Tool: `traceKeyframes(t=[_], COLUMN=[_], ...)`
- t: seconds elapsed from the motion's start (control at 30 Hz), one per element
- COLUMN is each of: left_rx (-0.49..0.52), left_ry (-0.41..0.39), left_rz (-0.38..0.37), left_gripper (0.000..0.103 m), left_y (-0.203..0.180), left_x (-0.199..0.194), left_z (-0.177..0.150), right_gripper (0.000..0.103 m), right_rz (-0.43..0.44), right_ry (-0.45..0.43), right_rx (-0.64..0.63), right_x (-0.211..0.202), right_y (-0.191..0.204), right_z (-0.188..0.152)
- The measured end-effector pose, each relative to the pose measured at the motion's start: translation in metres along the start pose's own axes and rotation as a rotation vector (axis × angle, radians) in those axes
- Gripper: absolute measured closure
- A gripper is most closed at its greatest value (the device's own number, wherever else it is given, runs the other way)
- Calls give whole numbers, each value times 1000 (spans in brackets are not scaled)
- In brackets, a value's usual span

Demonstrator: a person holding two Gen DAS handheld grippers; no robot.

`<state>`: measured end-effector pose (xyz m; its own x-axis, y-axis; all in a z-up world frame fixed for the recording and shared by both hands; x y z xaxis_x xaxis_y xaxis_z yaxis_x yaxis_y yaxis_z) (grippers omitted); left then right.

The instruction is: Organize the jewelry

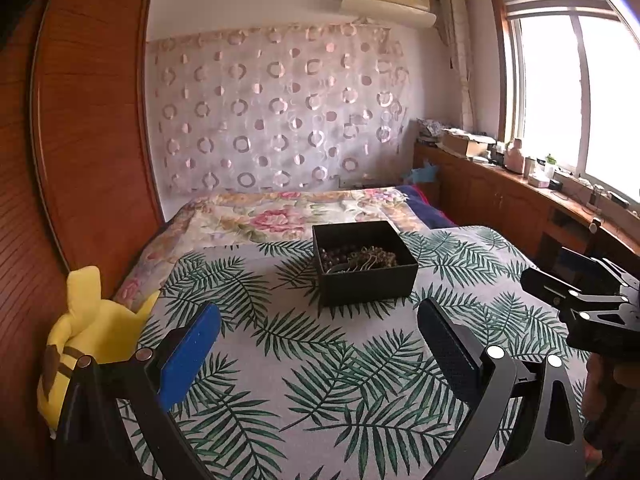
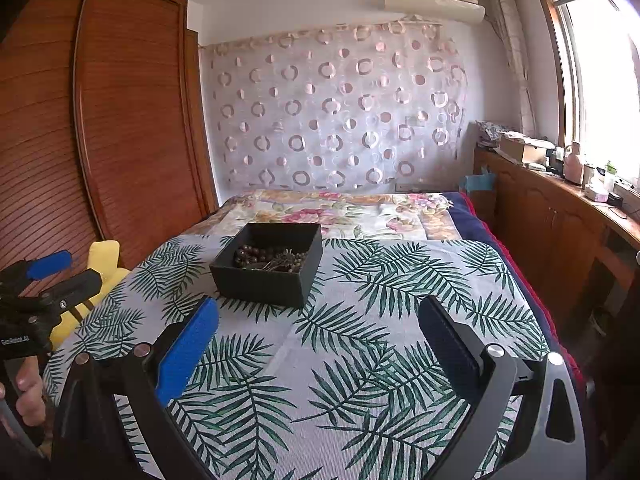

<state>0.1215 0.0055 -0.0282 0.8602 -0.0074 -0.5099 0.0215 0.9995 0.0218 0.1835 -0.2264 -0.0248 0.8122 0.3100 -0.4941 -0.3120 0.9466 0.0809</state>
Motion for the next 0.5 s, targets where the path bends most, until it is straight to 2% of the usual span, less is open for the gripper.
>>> traceKeyframes(t=[0.5], left_rx=[1], left_ry=[-7], left_rz=[-1], left_gripper=[8], left_y=[-3], left_x=[-4], left_z=[2], right_gripper=[3], right_rz=[-17], right_ry=[-9], right_rx=[8], right_x=[0], right_y=[-6], right_z=[-3])
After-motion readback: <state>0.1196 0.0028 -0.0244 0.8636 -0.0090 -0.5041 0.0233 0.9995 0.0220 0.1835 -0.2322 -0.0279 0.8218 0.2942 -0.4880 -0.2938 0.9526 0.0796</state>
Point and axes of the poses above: each gripper's, at about its wrist camera, not at the fingertips, and x roughly the way its jaws point, y to its left, z to its top, the point moved 7 cm from there along x, roughly the way its jaws point, and after that the axes turned 3 degrees about y, right-handed, at the moved point
